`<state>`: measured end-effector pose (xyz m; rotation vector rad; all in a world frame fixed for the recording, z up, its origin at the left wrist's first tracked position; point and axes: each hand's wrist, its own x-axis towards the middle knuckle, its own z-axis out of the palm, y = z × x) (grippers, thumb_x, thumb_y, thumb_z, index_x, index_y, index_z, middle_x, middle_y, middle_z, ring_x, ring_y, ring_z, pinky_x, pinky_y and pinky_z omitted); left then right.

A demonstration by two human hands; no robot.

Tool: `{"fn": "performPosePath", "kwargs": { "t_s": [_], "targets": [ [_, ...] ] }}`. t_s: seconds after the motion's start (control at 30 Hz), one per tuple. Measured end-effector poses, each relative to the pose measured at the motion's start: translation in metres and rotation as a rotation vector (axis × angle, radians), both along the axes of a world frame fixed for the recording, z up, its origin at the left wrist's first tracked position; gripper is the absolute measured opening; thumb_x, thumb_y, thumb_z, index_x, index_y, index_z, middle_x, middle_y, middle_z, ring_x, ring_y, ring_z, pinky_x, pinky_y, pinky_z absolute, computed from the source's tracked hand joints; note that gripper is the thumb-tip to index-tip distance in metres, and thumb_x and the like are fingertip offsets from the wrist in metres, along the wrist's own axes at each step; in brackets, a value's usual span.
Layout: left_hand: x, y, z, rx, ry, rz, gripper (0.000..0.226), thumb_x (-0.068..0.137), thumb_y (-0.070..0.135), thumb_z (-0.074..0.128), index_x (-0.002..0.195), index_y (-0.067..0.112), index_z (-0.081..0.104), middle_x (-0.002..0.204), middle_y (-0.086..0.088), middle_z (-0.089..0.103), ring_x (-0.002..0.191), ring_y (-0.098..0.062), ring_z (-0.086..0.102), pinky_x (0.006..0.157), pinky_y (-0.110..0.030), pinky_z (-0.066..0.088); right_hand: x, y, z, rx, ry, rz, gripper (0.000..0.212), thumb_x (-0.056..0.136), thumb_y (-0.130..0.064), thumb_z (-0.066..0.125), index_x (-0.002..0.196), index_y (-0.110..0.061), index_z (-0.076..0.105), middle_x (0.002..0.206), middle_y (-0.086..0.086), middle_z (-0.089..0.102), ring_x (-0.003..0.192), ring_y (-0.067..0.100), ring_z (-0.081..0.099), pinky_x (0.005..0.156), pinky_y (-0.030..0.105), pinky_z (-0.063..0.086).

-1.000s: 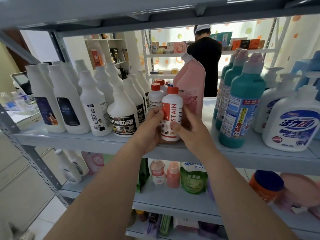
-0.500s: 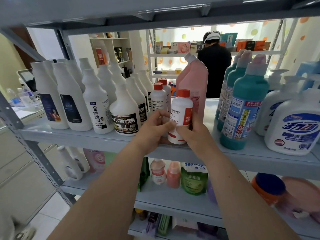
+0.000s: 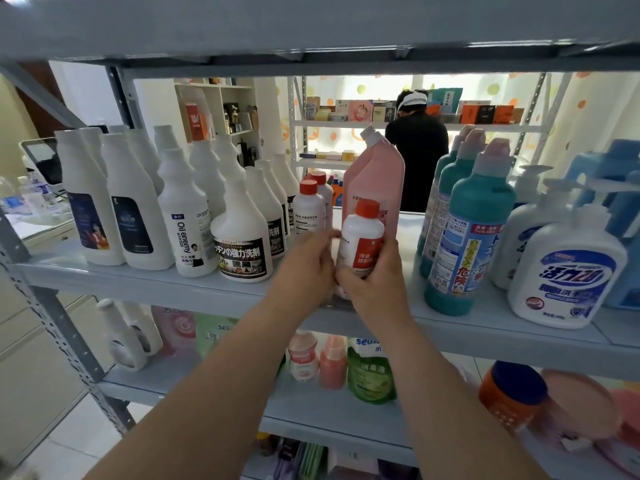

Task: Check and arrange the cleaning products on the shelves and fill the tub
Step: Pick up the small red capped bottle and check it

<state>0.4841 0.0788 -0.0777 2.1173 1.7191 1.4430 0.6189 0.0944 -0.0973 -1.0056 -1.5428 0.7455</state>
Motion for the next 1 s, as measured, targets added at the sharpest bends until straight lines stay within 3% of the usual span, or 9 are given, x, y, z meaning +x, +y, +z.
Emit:
{"fn": "performPosePath", "kwargs": {
  "t_s": [0.13,0.33,0.47,0.5,0.57,0.67,0.73,0.87,1.0],
  "targets": [
    [-0.002,0.023,0.016,0.229,0.04,0.262,0.066,0.084,-0.004,0.064,0.146,0.007,0.045,0.137,-0.022,0.043,0.124,-0.038,0.046,0.101,-0.036,0.041,-0.005,0.003,-0.003,0.0,-0.037,-0.062,0.096,0.081,-0.02,0.081,0.157,-0.035,0.023,0.145,-0.003,0.048,0.125,0.015,0.056,0.104,0.042,0.054],
    [-0.01,0.055,0.036,-0.14,-0.076,0.236,0.086,0.095,0.011,0.059,0.162,0.022,0.007,0.163,-0.008,0.01,0.142,-0.035,0.033,0.106,-0.034,0.036,-0.007,0.004,-0.003,-0.022,-0.095,-0.115,0.092,0.084,-0.023,0.078,0.157,-0.034,0.023,0.142,0.002,0.047,0.123,0.02,0.056,0.103,0.046,0.055],
    [-0.009,0.068,0.025,-0.242,0.677,0.48,0.043,0.104,0.027,0.049,0.146,0.025,0.046,0.164,-0.024,0.009,0.148,-0.056,0.005,0.097,-0.049,0.043,-0.009,0.003,-0.005,0.005,-0.127,-0.163,0.091,0.085,-0.024,0.078,0.157,-0.029,0.023,0.145,0.004,0.045,0.127,0.021,0.055,0.105,0.045,0.054],
    [-0.009,0.069,0.025,-0.254,0.692,0.498,0.039,0.102,0.028,0.05,0.141,0.027,0.052,0.164,-0.026,0.01,0.147,-0.057,0.004,0.095,-0.049,0.043,-0.01,0.002,-0.005,0.013,-0.129,-0.177,0.092,0.084,-0.024,0.079,0.157,-0.029,0.022,0.146,0.004,0.045,0.13,0.021,0.053,0.107,0.044,0.052],
    [-0.011,0.069,0.015,-0.106,0.368,0.373,0.056,0.097,0.024,0.056,0.151,0.026,0.041,0.16,-0.026,0.018,0.143,-0.051,0.023,0.095,-0.049,0.045,-0.011,0.003,-0.005,0.025,-0.131,-0.207,0.092,0.083,-0.025,0.081,0.155,-0.028,0.023,0.145,0.005,0.046,0.13,0.021,0.052,0.108,0.045,0.051],
    [-0.011,0.053,0.011,-0.023,-0.225,0.073,0.091,0.086,0.017,0.07,0.159,0.029,0.016,0.136,0.0,0.05,0.117,-0.009,0.056,0.1,-0.03,0.051,-0.012,0.004,-0.006,0.013,-0.149,-0.23,0.09,0.082,-0.028,0.082,0.153,-0.024,0.027,0.14,0.006,0.046,0.128,0.023,0.052,0.107,0.044,0.052],
    [-0.009,0.036,0.005,-0.034,-0.301,0.076,0.092,0.082,0.016,0.076,0.155,0.026,0.021,0.129,0.011,0.056,0.112,0.0,0.056,0.099,-0.023,0.049,-0.013,0.004,-0.006,0.012,-0.179,-0.253,0.086,0.083,-0.03,0.082,0.15,-0.019,0.029,0.138,0.007,0.042,0.128,0.024,0.05,0.107,0.043,0.051],
    [-0.008,0.017,-0.009,-0.28,-0.26,0.18,0.07,0.086,0.024,0.078,0.141,0.012,0.037,0.132,-0.009,0.058,0.12,-0.028,0.057,0.087,-0.03,0.041,-0.013,0.004,-0.006,0.015,-0.233,-0.292,0.081,0.086,-0.027,0.078,0.15,-0.012,0.03,0.14,0.01,0.039,0.13,0.026,0.047,0.11,0.042,0.048],
    [-0.01,-0.006,-0.003,-0.272,-0.328,0.146,0.054,0.084,0.02,0.079,0.129,0.012,0.049,0.112,0.003,0.058,0.105,-0.018,0.059,0.075,-0.025,0.042,-0.01,-0.006,-0.001,0.016,-0.235,-0.259,0.091,0.087,-0.024,0.078,0.157,-0.017,0.02,0.145,0.01,0.034,0.135,0.026,0.045,0.112,0.039,0.045]
  ]
}}
